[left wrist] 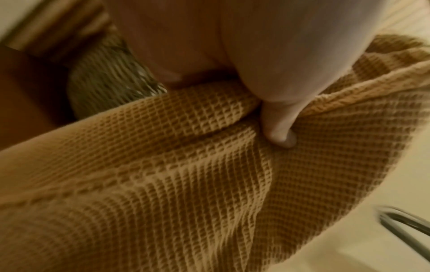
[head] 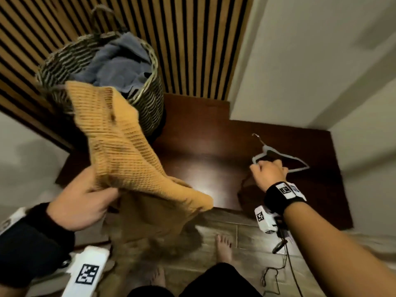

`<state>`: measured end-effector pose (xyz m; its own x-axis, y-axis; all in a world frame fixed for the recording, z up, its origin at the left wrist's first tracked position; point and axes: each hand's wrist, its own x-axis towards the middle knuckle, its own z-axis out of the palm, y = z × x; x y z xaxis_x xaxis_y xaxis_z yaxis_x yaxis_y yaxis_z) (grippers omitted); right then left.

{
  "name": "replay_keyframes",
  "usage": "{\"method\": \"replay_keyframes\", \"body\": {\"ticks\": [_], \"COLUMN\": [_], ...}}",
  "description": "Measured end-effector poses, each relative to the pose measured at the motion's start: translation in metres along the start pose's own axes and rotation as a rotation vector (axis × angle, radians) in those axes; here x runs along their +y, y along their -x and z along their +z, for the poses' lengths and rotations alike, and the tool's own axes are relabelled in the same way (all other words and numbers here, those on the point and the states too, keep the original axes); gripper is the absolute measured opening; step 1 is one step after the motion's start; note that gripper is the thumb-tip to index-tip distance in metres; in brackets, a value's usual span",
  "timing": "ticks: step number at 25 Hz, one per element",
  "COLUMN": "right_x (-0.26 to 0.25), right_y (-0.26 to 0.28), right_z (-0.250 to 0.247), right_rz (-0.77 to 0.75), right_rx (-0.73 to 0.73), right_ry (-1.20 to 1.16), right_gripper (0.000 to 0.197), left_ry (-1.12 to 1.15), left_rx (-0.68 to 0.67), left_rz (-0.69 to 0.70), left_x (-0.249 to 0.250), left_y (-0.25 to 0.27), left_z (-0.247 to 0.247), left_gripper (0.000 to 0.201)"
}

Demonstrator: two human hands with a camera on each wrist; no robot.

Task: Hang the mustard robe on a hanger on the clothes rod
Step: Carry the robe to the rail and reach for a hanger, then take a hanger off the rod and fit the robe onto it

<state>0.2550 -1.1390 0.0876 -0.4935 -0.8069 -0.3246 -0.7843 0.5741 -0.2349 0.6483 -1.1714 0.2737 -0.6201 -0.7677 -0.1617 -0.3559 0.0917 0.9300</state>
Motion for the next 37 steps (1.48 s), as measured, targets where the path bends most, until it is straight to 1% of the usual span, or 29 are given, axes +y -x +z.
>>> {"method": "replay_keyframes", "body": {"ticks": [1, 2, 3, 4, 5, 6, 7, 9, 10, 11, 13, 14, 16, 18, 19, 20, 21, 23, 25, 26, 27, 28, 29, 30, 31, 32, 33, 35, 37], "right_x": [0.001, 0.002, 0.001, 0.000, -0.002, -0.005, -0.009, -0.020, -0.027, -0.033, -0.043, -0.050, -0.053, -0.049, -0.044, -0.038, -0.032, -0.021, -0.011, -0.009, -0.008, -0.006, -0.004, -0.001, 0.003, 0.005, 0.007, 0.007, 0.006], "right_y": [0.025, 0.052, 0.079, 0.103, 0.126, 0.146, 0.168, 0.210, 0.230, 0.250, 0.283, 0.293, 0.312, 0.323, 0.327, 0.329, 0.331, 0.328, 0.323, 0.321, 0.317, 0.315, 0.315, 0.312, 0.312, 0.310, 0.308, 0.305, 0.302], "right_z": [-0.022, -0.045, -0.068, -0.088, -0.108, -0.122, -0.137, -0.167, -0.182, -0.199, -0.235, -0.247, -0.278, -0.298, -0.307, -0.313, -0.318, -0.323, -0.328, -0.332, -0.335, -0.338, -0.341, -0.344, -0.347, -0.349, -0.351, -0.354, -0.358], "right_rz": [-0.012, -0.020, -0.025, -0.021, -0.020, -0.027, -0.050, -0.122, -0.148, -0.164, -0.224, -0.269, -0.366, -0.439, -0.472, -0.496, -0.511, -0.514, -0.518, -0.515, -0.517, -0.521, -0.527, -0.532, -0.533, -0.533, -0.528, -0.497, -0.440], "right_rx": [0.089, 0.193, 0.296, 0.399, 0.480, 0.535, 0.597, 0.709, 0.746, 0.769, 0.789, 0.773, 0.778, 0.761, 0.749, 0.732, 0.715, 0.729, 0.781, 0.805, 0.819, 0.820, 0.810, 0.799, 0.780, 0.767, 0.771, 0.807, 0.852], "right_ry": [-0.065, -0.150, -0.252, -0.332, -0.388, -0.429, -0.475, -0.608, -0.688, -0.759, -0.830, -0.836, -0.827, -0.858, -0.878, -0.886, -0.878, -0.850, -0.815, -0.787, -0.766, -0.762, -0.767, -0.760, -0.734, -0.694, -0.645, -0.568, -0.549], "right_gripper": [0.047, 0.050, 0.052, 0.053, 0.054, 0.055, 0.058, 0.063, 0.064, 0.061, 0.057, 0.058, 0.063, 0.066, 0.062, 0.055, 0.046, 0.034, 0.034, 0.037, 0.038, 0.038, 0.034, 0.029, 0.026, 0.024, 0.024, 0.026, 0.026], "left_ry": [0.018, 0.075, 0.149, 0.141, 0.129, 0.117, 0.114, 0.075, 0.045, 0.000, -0.128, -0.178, -0.273, -0.292, -0.285, -0.262, -0.213, -0.105, 0.030, 0.079, 0.125, 0.133, 0.095, 0.026, -0.043, -0.102, -0.151, -0.273, -0.438], "left_rx": [-0.024, -0.067, -0.080, -0.073, -0.094, -0.117, -0.175, -0.326, -0.412, -0.480, -0.617, -0.683, -0.804, -0.872, -0.893, -0.896, -0.879, -0.796, -0.687, -0.672, -0.680, -0.720, -0.743, -0.761, -0.788, -0.781, -0.734, -0.608, -0.510], "left_rz": [0.075, 0.161, 0.205, 0.257, 0.326, 0.346, 0.361, 0.357, 0.362, 0.370, 0.435, 0.444, 0.463, 0.470, 0.472, 0.460, 0.419, 0.402, 0.402, 0.413, 0.427, 0.456, 0.504, 0.545, 0.576, 0.586, 0.627, 0.742, 0.841], "left_x": [0.008, 0.015, 0.019, 0.025, 0.029, 0.042, 0.062, 0.097, 0.113, 0.135, 0.180, 0.196, 0.239, 0.273, 0.288, 0.295, 0.302, 0.302, 0.305, 0.304, 0.304, 0.302, 0.302, 0.304, 0.305, 0.306, 0.308, 0.311, 0.310], "left_y": [-0.003, -0.004, -0.003, -0.006, -0.012, -0.016, -0.019, -0.029, -0.036, -0.038, -0.040, -0.042, -0.044, -0.044, -0.044, -0.047, -0.045, -0.046, -0.045, -0.045, -0.044, -0.048, -0.046, -0.048, -0.048, -0.051, -0.056, -0.065, -0.076], "left_z": [-0.004, -0.008, -0.016, -0.018, -0.018, -0.015, -0.012, -0.004, 0.001, 0.008, 0.025, 0.034, 0.055, 0.075, 0.085, 0.095, 0.103, 0.119, 0.134, 0.140, 0.143, 0.146, 0.149, 0.150, 0.151, 0.153, 0.155, 0.160, 0.156], "left_gripper": [0.016, 0.019, 0.025, 0.039, 0.057, 0.067, 0.066, 0.040, 0.032, 0.030, 0.030, 0.031, 0.040, 0.046, 0.045, 0.042, 0.038, 0.026, 0.012, 0.009, 0.010, 0.023, 0.044, 0.062, 0.070, 0.073, 0.070, 0.052, 0.050]}}
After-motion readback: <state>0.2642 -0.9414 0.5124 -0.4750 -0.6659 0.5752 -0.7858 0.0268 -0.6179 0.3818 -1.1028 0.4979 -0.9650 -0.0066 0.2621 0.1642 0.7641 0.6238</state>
